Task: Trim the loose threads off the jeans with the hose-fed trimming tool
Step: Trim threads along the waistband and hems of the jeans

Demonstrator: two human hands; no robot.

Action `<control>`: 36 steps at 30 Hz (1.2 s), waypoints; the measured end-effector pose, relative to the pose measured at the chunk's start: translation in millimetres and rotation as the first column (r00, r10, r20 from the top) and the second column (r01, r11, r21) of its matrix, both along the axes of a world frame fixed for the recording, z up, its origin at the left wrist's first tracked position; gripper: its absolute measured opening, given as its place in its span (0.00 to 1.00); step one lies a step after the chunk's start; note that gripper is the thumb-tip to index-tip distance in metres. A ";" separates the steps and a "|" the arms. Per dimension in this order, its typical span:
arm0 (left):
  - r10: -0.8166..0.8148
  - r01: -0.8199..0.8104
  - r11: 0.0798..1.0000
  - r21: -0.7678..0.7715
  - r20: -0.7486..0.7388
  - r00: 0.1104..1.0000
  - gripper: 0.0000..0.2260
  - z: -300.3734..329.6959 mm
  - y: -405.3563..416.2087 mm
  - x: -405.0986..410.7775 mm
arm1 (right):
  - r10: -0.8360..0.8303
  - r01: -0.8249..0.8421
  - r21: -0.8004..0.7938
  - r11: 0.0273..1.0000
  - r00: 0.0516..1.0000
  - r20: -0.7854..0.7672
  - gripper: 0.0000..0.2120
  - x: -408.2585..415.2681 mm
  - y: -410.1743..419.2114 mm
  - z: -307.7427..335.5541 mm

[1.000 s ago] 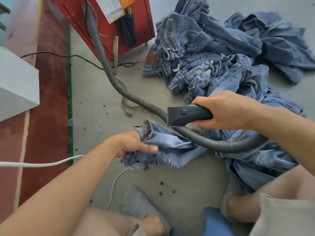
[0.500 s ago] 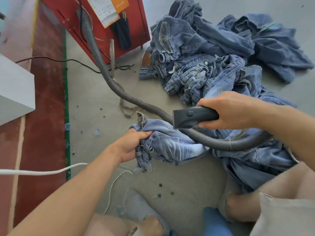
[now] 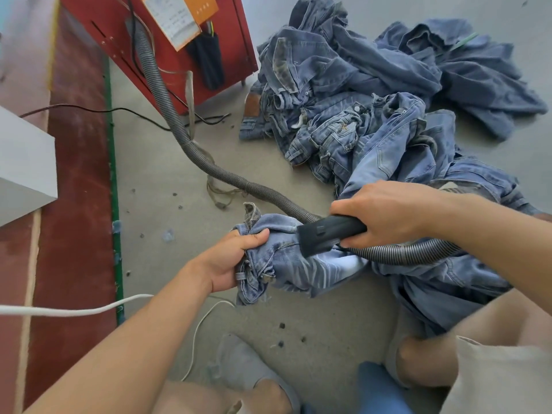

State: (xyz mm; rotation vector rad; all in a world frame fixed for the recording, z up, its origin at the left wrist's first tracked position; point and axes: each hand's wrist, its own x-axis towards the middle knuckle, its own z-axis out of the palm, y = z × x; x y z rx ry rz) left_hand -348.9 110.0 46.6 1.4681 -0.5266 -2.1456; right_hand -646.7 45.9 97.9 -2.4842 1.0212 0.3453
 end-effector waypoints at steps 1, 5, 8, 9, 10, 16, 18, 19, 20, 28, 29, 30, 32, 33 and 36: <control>-0.001 0.001 1.000 0.015 -0.005 1.000 0.13 -0.1 0.3 -0.6 | 0.020 -0.020 -0.009 1.000 1.000 0.018 0.14 5.3 3.5 0.2; 0.002 0.000 0.999 0.044 -0.060 0.998 0.13 -2.0 1.7 -1.3 | 0.072 -0.066 -0.048 0.997 0.986 0.152 0.20 26.3 13.4 2.8; 0.012 -0.006 0.998 0.055 -0.108 0.994 0.13 -6.6 2.9 2.3 | 0.019 -0.004 -0.063 0.998 0.972 0.232 0.16 24.1 0.0 6.3; 0.008 -0.002 0.998 0.055 -0.108 0.994 0.14 -8.4 3.6 4.3 | -0.018 0.033 -0.058 0.998 0.971 0.238 0.15 18.8 -7.6 7.9; 0.008 -0.002 0.998 0.056 -0.100 0.995 0.15 -10.0 4.1 6.6 | -0.060 0.073 -0.043 0.996 0.969 0.238 0.14 12.3 -15.4 9.8; -0.004 0.011 0.998 0.060 -0.115 0.993 0.16 -13.2 4.9 9.9 | -0.038 0.026 0.068 0.997 0.982 0.184 0.13 14.7 -13.1 7.5; -0.005 0.016 0.996 0.082 -0.131 0.991 0.15 -13.8 4.7 7.8 | 0.018 -0.032 0.067 0.997 0.979 0.201 0.13 29.5 -1.0 7.2; -0.006 0.017 0.995 0.095 -0.120 0.993 0.15 -14.3 4.7 7.7 | 0.015 -0.030 0.057 0.998 0.971 0.240 0.13 34.5 1.2 9.6; -0.019 0.029 0.995 0.099 -0.099 0.995 0.16 -14.8 4.8 8.5 | -0.019 0.002 0.055 0.999 0.954 0.299 0.12 36.6 0.0 14.5; -0.228 0.228 0.974 0.003 0.063 0.972 0.21 -15.6 7.0 26.7 | -0.308 0.348 -0.011 0.937 0.842 0.443 0.14 -3.8 -31.6 39.3; -0.236 0.238 0.971 -0.011 0.100 0.967 0.22 -16.9 7.6 28.6 | -0.295 0.345 -0.032 0.938 0.843 0.449 0.14 -5.2 -30.6 38.3; -0.242 0.248 0.968 -0.027 0.128 0.962 0.23 -18.4 8.4 29.9 | -0.269 0.335 -0.063 0.940 0.844 0.464 0.15 -5.1 -29.7 38.0; -0.257 0.268 0.961 -0.061 0.150 0.955 0.23 -20.2 9.7 31.0 | -0.181 0.300 -0.164 0.940 0.844 0.505 0.18 -1.8 -29.1 40.0; -0.260 0.274 0.959 -0.075 0.154 0.953 0.23 -20.4 9.7 31.0 | -0.127 0.281 -0.221 0.934 0.840 0.528 0.20 -0.3 -30.1 41.6; -0.251 0.272 0.956 -0.111 0.175 0.952 0.20 -19.9 8.8 30.8 | 0.032 0.199 -0.358 0.912 0.836 0.547 0.22 -0.1 -33.5 44.4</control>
